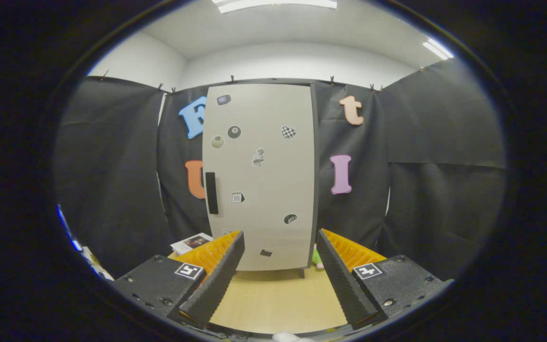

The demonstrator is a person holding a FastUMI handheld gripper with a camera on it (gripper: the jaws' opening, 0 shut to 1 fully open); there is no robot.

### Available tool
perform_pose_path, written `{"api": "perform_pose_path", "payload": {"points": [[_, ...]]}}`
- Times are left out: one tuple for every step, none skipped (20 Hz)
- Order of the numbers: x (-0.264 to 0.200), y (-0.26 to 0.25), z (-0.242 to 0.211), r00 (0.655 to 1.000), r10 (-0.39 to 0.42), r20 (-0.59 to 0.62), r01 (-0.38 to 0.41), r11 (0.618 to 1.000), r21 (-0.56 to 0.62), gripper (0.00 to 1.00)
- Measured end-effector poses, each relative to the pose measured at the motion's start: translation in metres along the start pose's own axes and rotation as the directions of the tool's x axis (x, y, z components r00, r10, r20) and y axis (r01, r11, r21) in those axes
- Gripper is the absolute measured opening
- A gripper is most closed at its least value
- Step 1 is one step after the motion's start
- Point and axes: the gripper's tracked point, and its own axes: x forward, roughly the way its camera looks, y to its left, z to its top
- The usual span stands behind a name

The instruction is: Open the shoe cabinet door, grab the shoes and put them into the shoe cabinet, then close the shoe cabinet door.

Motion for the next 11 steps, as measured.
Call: {"api": "perform_pose_path", "payload": {"points": [[0.0006,0.0001,0.0001,1.0,0.001,-0.001,-0.001,1.0,0.0,1.0],[0.0011,-0.0001,-0.0013,1.0,0.0,-0.003,0.0,1.0,-0.001,1.0],[0.0013,-0.0008,-0.001,1.0,-0.001,-0.004,0.001,1.0,-0.001,1.0],[0.001,-0.0008,-0.0013,1.0,-0.001,-0.005,0.001,1.0,-0.001,1.0],[0.0011,-0.0014,-0.0018,1.0,-0.002,-0.007,0.002,1.0,-0.001,1.0],[0.0015,-0.0024,-0.0021,1.0,-0.004,-0.008,0.004,1.0,-0.002,1.0],[0.0019,-0.0031,-0.0021,1.0,-0.005,-0.008,0.005,1.0,-0.002,1.0],[0.0014,-0.004,-0.0026,1.0,-0.007,-0.008,0.007,1.0,-0.001,1.0],[0.0015,-0.0049,-0.0031,1.0,-0.009,-0.01,0.009,1.0,-0.001,1.0],[0.0019,-0.0053,-0.0029,1.0,-0.011,-0.009,0.011,1.0,-0.001,1.0],[0.0022,-0.0056,-0.0034,1.0,-0.012,-0.013,0.012,1.0,-0.001,1.0]]}}
